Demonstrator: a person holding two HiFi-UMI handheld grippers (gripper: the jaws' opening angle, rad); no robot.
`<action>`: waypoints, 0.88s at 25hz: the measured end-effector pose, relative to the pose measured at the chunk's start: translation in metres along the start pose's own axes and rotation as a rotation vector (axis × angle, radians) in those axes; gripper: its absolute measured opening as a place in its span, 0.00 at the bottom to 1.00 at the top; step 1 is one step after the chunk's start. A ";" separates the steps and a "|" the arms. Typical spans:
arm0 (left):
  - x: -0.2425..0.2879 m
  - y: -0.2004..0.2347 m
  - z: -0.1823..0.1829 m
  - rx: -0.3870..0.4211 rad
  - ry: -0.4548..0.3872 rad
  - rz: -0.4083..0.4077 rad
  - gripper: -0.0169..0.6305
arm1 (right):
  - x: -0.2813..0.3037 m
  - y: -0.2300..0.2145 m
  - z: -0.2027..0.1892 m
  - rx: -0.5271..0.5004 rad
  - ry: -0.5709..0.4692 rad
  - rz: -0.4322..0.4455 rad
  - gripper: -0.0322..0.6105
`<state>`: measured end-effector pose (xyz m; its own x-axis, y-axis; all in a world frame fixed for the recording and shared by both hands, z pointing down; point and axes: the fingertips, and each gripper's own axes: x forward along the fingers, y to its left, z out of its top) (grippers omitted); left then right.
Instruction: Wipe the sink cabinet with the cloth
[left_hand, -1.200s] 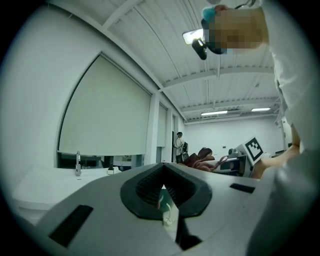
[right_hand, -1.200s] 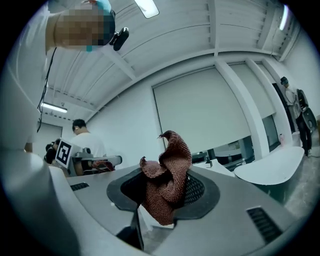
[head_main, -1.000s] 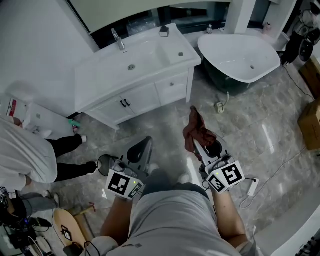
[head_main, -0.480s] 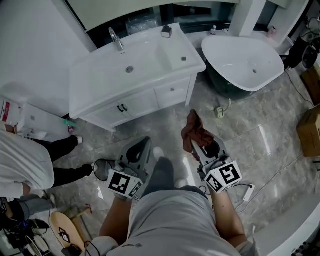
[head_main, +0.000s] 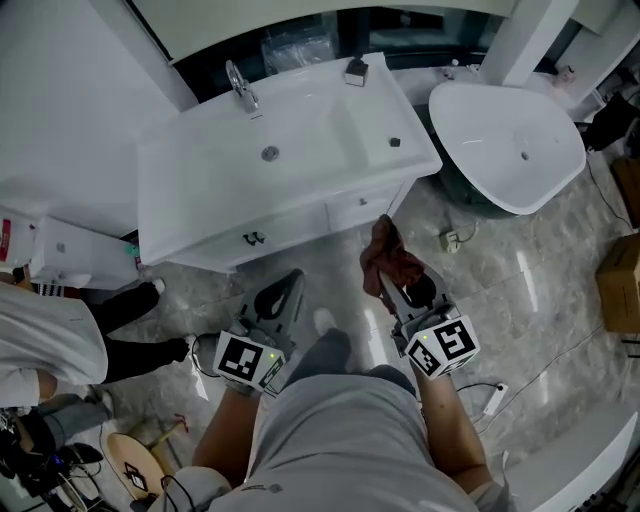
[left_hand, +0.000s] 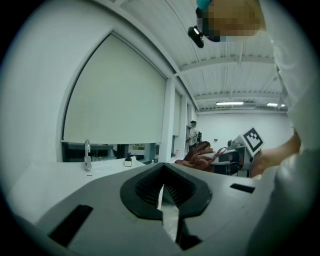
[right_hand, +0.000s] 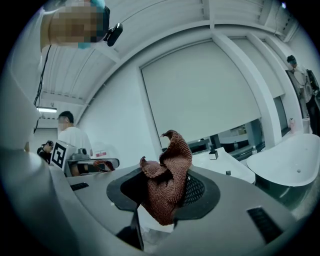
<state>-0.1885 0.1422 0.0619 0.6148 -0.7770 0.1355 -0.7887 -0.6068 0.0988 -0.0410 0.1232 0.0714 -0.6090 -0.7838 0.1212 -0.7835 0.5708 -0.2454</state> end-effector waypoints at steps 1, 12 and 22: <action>0.005 0.010 -0.001 0.003 0.008 -0.001 0.04 | 0.013 -0.002 -0.001 -0.006 0.009 0.000 0.29; 0.032 0.054 -0.019 -0.007 0.080 0.045 0.04 | 0.088 -0.018 -0.041 0.003 0.124 0.044 0.29; 0.047 0.050 -0.042 -0.034 0.151 0.204 0.04 | 0.127 -0.043 -0.106 -0.016 0.255 0.174 0.29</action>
<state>-0.1998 0.0826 0.1143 0.4374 -0.8471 0.3018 -0.8975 -0.4323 0.0875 -0.0980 0.0247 0.1992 -0.7442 -0.5884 0.3163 -0.6651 0.6966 -0.2689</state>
